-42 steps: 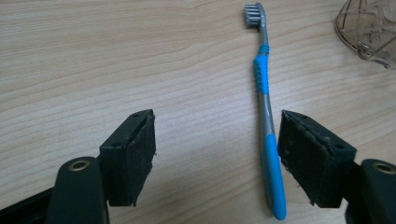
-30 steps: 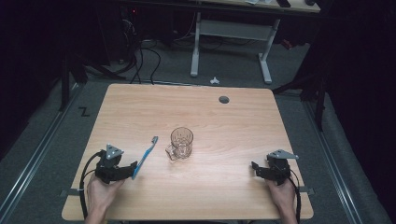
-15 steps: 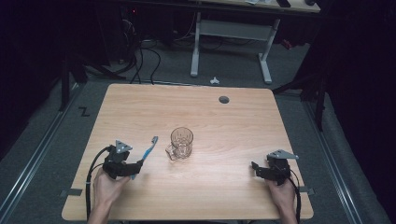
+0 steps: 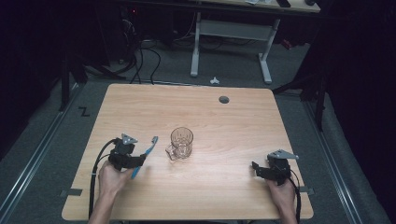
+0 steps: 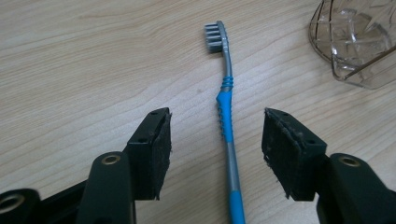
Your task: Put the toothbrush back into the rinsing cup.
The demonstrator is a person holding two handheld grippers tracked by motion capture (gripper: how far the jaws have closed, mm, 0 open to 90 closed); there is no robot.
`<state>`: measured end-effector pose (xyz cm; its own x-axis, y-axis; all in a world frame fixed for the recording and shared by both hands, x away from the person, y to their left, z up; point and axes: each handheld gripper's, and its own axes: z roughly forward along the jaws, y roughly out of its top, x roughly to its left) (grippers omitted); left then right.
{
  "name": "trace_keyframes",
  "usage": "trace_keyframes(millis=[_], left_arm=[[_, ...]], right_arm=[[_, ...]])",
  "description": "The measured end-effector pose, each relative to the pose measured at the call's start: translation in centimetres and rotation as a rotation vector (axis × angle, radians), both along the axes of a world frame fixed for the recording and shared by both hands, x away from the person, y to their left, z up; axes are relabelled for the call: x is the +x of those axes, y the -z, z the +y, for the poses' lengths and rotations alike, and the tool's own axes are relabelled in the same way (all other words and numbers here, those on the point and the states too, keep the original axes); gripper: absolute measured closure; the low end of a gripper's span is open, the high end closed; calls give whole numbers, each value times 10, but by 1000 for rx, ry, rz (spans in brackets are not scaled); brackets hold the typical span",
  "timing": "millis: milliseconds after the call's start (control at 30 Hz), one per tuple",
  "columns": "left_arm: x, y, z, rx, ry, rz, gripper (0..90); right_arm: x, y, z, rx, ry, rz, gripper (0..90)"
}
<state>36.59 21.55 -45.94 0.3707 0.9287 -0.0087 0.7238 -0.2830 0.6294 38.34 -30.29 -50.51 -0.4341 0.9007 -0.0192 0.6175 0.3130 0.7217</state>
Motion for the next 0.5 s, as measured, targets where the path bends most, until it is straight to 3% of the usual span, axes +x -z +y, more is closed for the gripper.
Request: trace_keyframes(millis=[500], left_arm=[[28, -3, -13, 35, 20, 45, 489]], right_arm=[[0, 0, 0, 0, -1, 0, 246]])
